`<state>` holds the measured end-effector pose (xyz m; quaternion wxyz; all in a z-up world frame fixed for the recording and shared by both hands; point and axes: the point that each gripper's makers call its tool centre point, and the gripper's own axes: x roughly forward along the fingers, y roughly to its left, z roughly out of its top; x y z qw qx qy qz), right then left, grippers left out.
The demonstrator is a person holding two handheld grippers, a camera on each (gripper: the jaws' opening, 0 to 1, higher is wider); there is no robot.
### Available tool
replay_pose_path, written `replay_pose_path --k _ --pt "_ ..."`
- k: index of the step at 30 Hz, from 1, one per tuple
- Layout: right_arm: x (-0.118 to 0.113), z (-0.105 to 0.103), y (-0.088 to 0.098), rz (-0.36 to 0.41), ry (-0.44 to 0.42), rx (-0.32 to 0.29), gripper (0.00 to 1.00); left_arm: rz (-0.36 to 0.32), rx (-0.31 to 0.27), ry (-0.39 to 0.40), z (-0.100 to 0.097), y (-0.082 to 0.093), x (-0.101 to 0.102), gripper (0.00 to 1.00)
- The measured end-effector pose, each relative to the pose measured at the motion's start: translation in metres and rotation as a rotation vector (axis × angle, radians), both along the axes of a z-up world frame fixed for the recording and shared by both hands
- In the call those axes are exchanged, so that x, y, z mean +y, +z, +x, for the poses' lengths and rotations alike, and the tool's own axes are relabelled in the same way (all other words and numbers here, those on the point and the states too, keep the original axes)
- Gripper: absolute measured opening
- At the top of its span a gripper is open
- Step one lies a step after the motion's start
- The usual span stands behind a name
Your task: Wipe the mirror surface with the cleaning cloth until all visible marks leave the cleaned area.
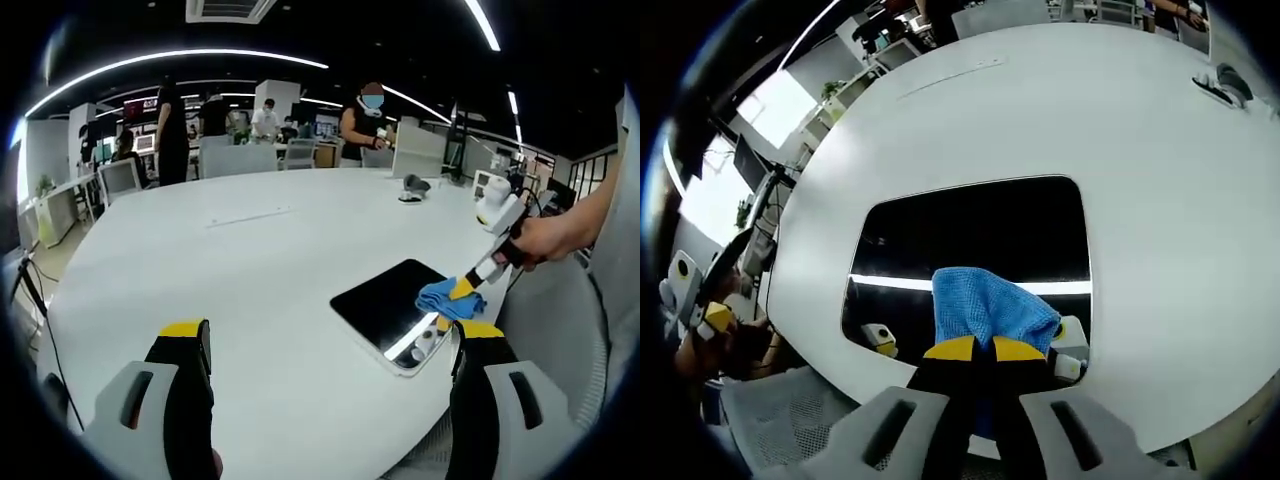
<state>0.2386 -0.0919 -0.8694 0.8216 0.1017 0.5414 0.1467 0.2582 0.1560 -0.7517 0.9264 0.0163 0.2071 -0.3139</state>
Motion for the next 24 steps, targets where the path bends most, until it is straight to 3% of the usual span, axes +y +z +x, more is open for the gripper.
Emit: replay_pose_path --k 24 --pt "0.049 -0.004 0.000 0.006 0.083 -0.011 0.00 0.006 0.000 0.023 -0.005 0.000 0.012 0.99"
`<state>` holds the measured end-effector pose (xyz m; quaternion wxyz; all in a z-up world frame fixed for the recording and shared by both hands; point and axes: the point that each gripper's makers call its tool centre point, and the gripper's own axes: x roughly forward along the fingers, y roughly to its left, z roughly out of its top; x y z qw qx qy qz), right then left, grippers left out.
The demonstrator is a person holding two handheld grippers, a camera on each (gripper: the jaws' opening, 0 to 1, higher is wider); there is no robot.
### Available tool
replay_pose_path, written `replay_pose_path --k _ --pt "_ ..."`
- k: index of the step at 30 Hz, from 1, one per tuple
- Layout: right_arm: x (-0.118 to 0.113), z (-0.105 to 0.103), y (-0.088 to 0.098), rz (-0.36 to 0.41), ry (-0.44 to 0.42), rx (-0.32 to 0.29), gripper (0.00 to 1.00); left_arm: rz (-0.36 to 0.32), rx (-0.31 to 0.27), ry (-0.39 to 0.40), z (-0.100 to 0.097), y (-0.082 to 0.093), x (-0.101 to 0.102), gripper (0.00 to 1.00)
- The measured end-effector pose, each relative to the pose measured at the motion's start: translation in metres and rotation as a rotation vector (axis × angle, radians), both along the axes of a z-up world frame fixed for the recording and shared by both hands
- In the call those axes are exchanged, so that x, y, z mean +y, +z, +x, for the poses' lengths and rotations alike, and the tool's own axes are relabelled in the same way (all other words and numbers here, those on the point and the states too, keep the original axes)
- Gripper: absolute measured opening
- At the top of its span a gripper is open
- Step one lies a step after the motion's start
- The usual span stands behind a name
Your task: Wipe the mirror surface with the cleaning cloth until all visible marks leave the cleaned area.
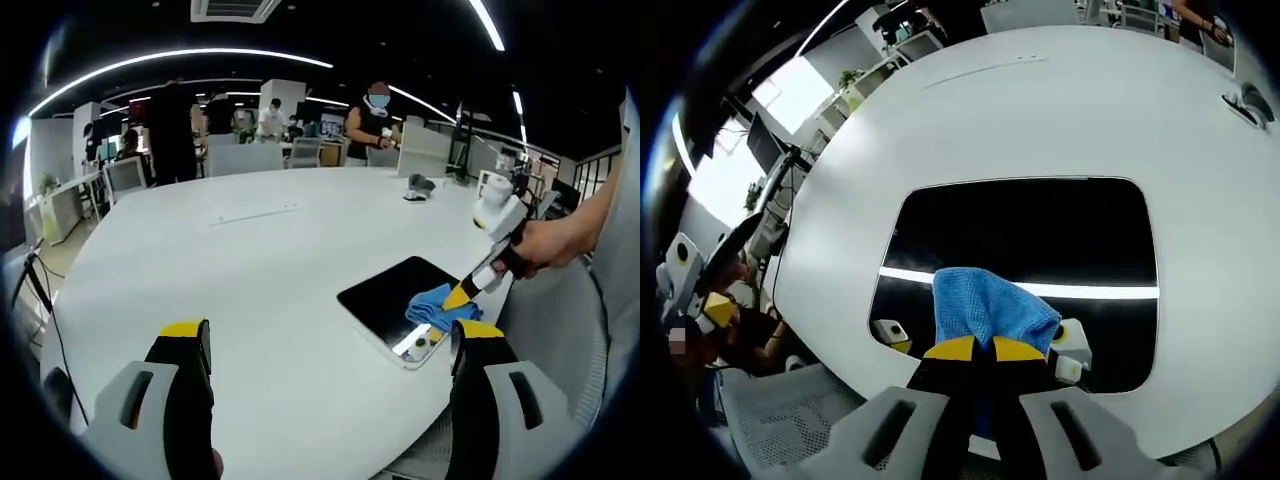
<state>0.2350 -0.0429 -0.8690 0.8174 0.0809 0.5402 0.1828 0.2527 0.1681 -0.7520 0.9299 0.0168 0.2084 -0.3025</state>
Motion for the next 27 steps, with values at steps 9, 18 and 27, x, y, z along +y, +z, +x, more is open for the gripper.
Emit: replay_pose_path --k 9,18,27 --pt "0.010 0.002 0.000 -0.002 0.016 -0.003 0.00 0.042 0.014 0.000 -0.005 -0.008 0.010 0.99" --pt "0.034 0.007 0.000 -0.002 0.058 -0.003 0.00 0.043 0.019 0.014 -0.002 -0.009 0.015 0.99" --pt "0.055 0.009 0.000 -0.001 0.124 -0.001 0.00 0.039 0.025 0.022 0.005 -0.012 0.012 0.99"
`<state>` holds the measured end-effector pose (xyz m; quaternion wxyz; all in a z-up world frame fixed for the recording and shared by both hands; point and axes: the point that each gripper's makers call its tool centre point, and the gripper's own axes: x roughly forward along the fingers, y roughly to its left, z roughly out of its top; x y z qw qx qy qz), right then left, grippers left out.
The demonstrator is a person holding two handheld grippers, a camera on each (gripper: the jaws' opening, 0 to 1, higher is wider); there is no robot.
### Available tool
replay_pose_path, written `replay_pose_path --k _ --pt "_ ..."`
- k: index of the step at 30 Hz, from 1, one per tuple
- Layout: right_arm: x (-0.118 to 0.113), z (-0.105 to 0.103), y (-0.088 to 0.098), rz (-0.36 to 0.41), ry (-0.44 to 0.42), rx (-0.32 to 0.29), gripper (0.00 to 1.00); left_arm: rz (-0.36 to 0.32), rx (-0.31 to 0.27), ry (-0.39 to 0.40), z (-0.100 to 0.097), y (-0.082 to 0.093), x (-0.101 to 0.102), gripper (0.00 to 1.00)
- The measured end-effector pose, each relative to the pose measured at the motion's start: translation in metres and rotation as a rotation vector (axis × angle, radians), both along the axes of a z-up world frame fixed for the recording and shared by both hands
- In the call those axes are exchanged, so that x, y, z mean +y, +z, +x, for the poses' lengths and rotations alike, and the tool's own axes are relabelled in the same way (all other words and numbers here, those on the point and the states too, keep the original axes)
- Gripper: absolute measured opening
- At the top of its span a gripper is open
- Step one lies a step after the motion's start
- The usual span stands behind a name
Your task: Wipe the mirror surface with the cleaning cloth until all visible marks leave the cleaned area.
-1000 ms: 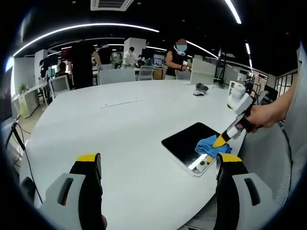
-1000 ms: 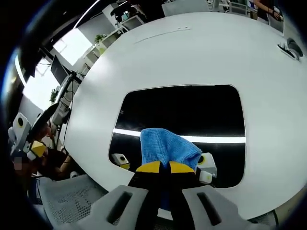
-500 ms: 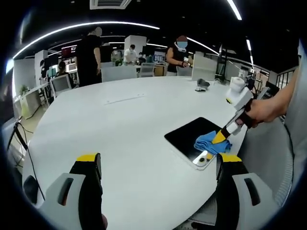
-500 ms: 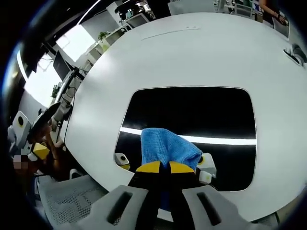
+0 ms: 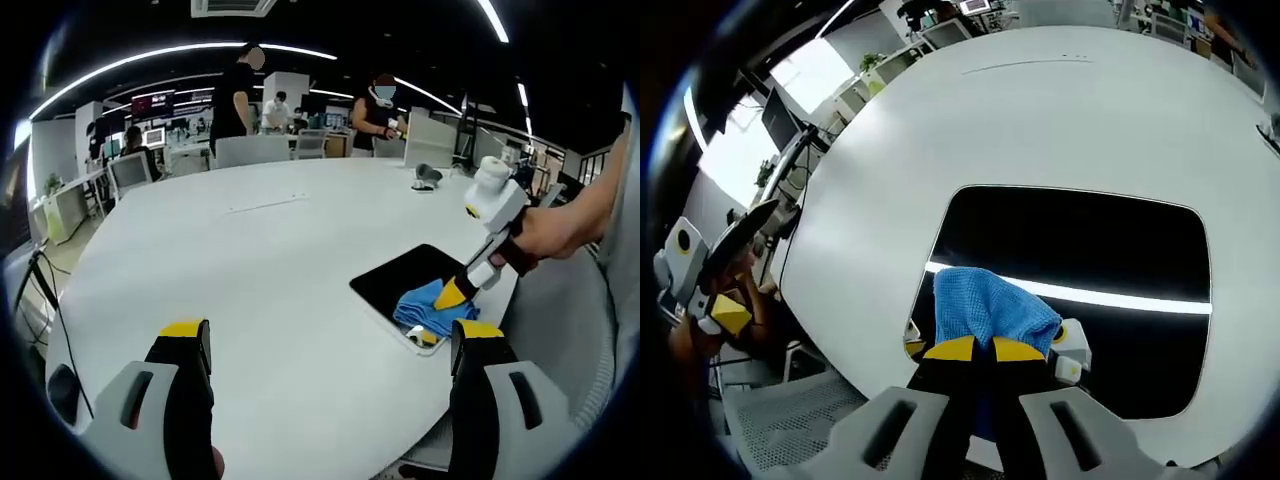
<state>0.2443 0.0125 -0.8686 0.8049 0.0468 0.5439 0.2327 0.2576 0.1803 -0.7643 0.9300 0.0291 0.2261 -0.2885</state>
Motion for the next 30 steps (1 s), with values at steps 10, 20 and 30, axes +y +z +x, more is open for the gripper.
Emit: replay_pose_path --k 10,20,30 --pt "0.032 -0.001 0.001 0.020 0.079 0.009 0.00 0.009 -0.002 -0.012 0.003 0.002 -0.008 0.99" --pt "0.030 -0.002 0.000 0.005 0.106 -0.002 0.00 0.017 0.007 -0.012 0.003 0.002 -0.006 0.99" --pt "0.031 -0.001 0.002 -0.017 0.108 -0.030 0.00 0.012 -0.011 -0.027 0.007 0.007 -0.011 0.99"
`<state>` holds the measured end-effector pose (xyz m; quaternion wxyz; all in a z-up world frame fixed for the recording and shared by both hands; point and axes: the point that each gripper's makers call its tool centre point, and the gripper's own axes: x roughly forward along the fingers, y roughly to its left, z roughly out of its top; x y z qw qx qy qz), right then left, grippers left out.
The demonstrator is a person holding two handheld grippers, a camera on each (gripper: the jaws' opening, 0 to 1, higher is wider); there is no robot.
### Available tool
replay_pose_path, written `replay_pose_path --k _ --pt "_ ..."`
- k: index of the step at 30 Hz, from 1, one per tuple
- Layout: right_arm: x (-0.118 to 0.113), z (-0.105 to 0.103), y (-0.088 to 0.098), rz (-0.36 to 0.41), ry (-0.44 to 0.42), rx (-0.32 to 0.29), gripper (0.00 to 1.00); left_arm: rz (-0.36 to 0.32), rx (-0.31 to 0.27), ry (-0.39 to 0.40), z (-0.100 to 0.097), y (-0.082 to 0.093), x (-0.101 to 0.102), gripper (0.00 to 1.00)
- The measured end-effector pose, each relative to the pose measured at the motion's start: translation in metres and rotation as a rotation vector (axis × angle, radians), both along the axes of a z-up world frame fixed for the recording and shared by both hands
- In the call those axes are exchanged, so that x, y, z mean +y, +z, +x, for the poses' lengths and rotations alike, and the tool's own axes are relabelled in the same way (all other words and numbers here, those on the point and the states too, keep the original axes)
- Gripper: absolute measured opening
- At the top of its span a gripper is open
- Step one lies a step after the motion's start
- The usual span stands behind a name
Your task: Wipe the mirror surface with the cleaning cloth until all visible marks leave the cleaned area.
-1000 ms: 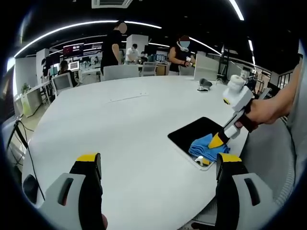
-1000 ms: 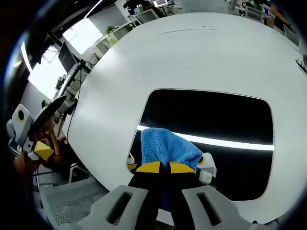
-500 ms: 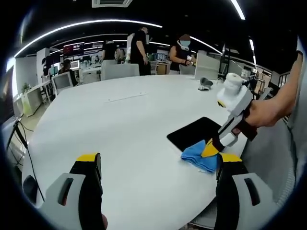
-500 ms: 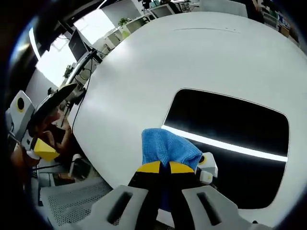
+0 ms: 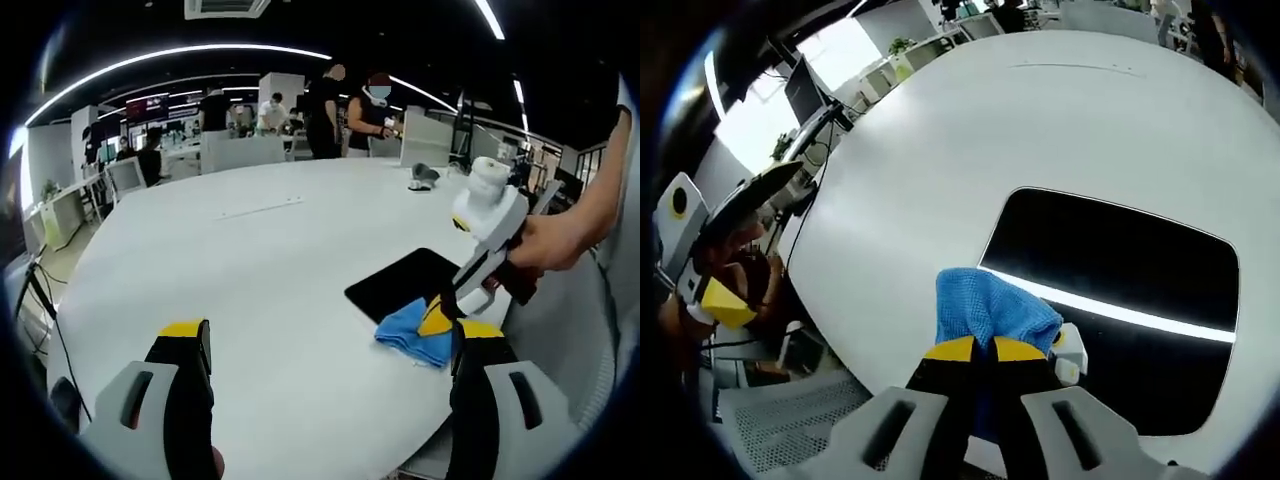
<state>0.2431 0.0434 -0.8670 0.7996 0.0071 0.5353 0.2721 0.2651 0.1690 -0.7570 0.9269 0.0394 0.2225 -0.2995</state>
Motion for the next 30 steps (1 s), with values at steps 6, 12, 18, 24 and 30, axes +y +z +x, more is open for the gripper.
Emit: replay_pose_path --k 6,12,18,24,30 --pt "0.000 0.003 -0.001 -0.033 0.008 0.006 0.00 0.001 0.002 0.005 -0.002 0.000 0.006 0.99" --pt "-0.002 0.011 0.000 -0.132 0.086 -0.059 0.00 -0.012 0.013 0.023 -0.005 -0.004 0.009 0.99" --pt "-0.005 0.027 -0.001 -0.134 0.068 -0.046 0.00 -0.020 0.018 0.037 -0.007 -0.008 0.012 0.99" --pt "-0.006 0.041 -0.003 -0.126 0.047 -0.040 0.00 -0.026 0.014 0.037 -0.006 -0.004 0.012 0.99" --pt "-0.006 0.052 -0.004 -0.122 0.039 -0.046 0.00 -0.026 0.033 0.021 -0.011 -0.012 0.010 0.99"
